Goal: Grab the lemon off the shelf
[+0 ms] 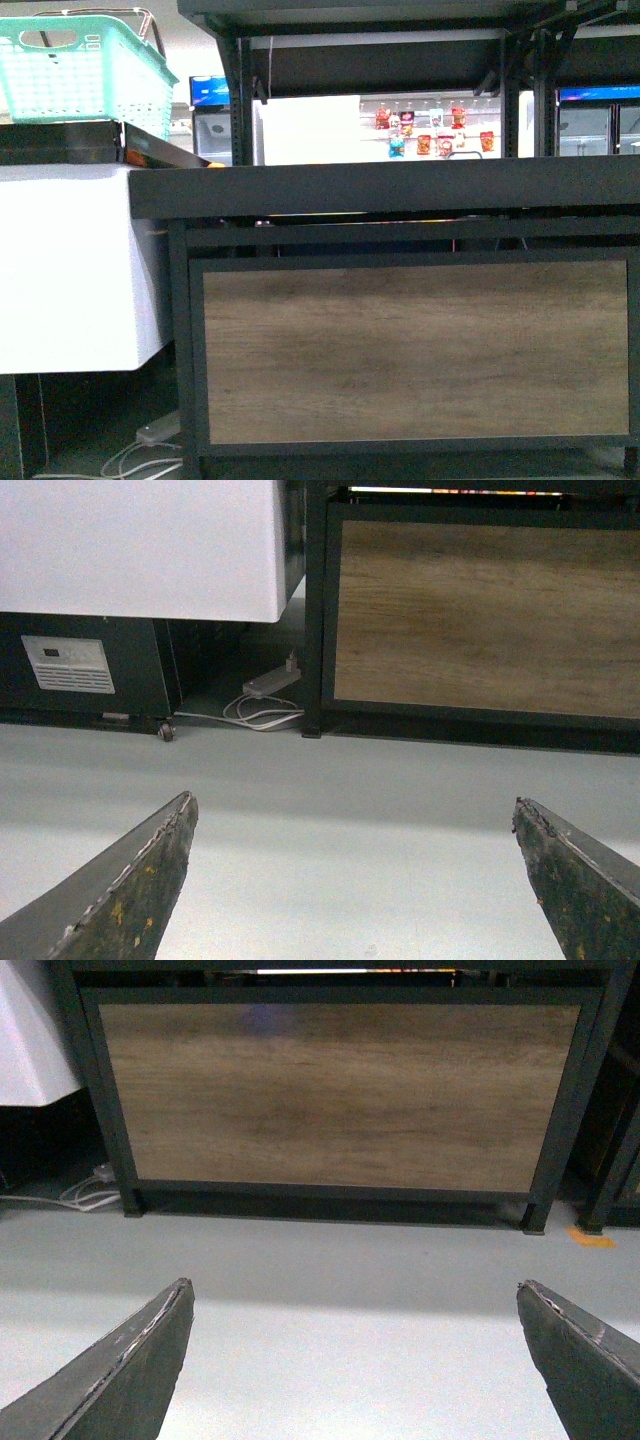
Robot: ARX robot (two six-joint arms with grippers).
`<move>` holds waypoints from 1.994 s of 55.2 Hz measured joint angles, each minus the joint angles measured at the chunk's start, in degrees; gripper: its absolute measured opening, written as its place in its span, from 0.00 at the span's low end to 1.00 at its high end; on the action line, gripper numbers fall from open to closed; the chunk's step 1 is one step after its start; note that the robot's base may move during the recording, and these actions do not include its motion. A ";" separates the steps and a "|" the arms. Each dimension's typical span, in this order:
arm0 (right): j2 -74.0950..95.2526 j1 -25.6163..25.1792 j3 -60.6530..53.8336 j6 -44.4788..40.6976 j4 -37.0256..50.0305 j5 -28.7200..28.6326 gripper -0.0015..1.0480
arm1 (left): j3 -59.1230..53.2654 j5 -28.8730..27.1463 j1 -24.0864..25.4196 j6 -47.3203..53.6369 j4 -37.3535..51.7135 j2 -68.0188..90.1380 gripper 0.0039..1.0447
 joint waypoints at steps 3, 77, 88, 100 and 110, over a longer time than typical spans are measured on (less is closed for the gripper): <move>0.00 0.00 0.00 0.00 0.00 -0.02 0.93 | 0.00 0.00 0.00 0.00 0.00 0.00 0.93; 0.00 0.00 0.00 0.00 0.00 -0.02 0.93 | 0.00 0.00 0.00 0.00 0.00 0.00 0.93; 0.00 0.00 0.00 0.00 0.00 0.00 0.93 | 0.00 0.00 0.00 0.00 0.02 0.00 0.93; 0.00 0.00 0.00 0.00 0.00 0.02 0.93 | 0.00 0.00 0.00 0.00 0.00 0.00 0.93; 0.00 0.00 0.00 0.00 0.00 0.00 0.93 | 0.00 0.00 0.00 0.00 0.00 0.00 0.93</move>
